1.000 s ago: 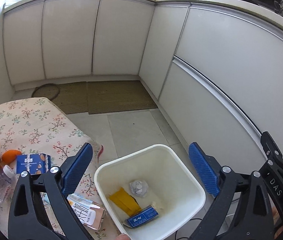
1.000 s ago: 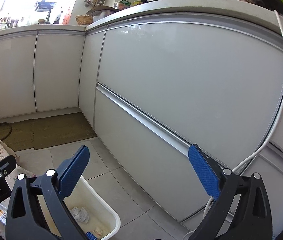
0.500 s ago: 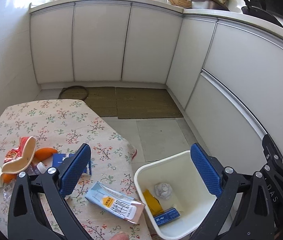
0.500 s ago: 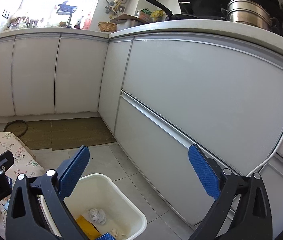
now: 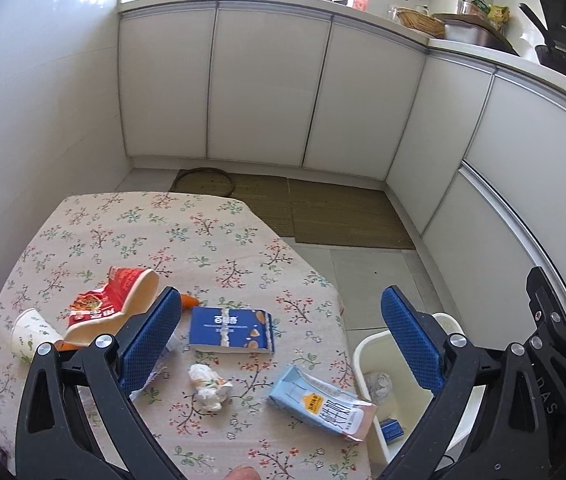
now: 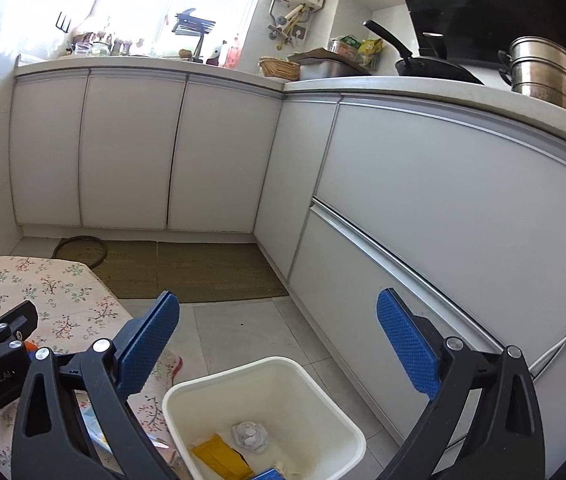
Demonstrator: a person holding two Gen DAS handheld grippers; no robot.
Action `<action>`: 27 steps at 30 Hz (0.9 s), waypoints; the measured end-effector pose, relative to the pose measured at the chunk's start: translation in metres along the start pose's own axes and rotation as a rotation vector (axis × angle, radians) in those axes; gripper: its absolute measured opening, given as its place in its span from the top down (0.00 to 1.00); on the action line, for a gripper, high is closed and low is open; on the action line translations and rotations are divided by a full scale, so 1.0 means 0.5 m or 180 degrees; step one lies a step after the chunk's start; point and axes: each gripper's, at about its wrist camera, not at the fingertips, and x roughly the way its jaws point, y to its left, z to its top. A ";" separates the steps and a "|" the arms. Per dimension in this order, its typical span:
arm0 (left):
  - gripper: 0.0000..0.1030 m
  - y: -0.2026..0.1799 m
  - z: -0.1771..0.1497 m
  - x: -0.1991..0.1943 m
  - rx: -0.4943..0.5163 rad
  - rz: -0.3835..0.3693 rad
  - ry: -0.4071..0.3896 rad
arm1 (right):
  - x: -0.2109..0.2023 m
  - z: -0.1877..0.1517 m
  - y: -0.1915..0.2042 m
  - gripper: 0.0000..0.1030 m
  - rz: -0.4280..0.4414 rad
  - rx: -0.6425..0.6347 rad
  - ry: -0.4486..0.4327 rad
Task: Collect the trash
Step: 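Move both tools back over the table, then grasp the red-and-white cup rim with the left gripper while the right gripper approaches the cup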
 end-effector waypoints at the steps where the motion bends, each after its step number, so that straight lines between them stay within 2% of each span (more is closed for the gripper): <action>1: 0.07 0.014 0.001 -0.001 -0.0024 0.0030 0.0001 | -0.002 0.002 0.010 0.06 0.0030 -0.0004 -0.0004; 6: 0.07 0.101 0.001 -0.001 -0.0189 0.0264 0.0052 | -0.011 0.010 0.084 0.06 0.0219 -0.0078 -0.0007; 14: 0.07 0.272 -0.011 0.004 -0.0629 0.0687 0.0217 | -0.029 0.001 0.228 0.07 0.0604 -0.0276 0.0033; 19: 0.07 0.390 -0.026 0.015 -0.0939 0.0981 0.0352 | -0.040 -0.014 0.317 0.07 0.0845 -0.0430 0.0085; 21: 0.07 0.442 -0.034 0.031 -0.0995 0.1137 0.0481 | -0.044 -0.021 0.344 0.07 0.0921 -0.0496 0.0099; 24: 0.07 0.518 -0.047 0.063 -0.1084 0.1170 0.0742 | -0.044 -0.034 0.375 0.07 0.1003 -0.0599 0.0149; 27: 0.07 0.608 -0.062 0.080 -0.1354 0.1072 0.0852 | -0.036 -0.041 0.386 0.07 0.1042 -0.0637 0.0230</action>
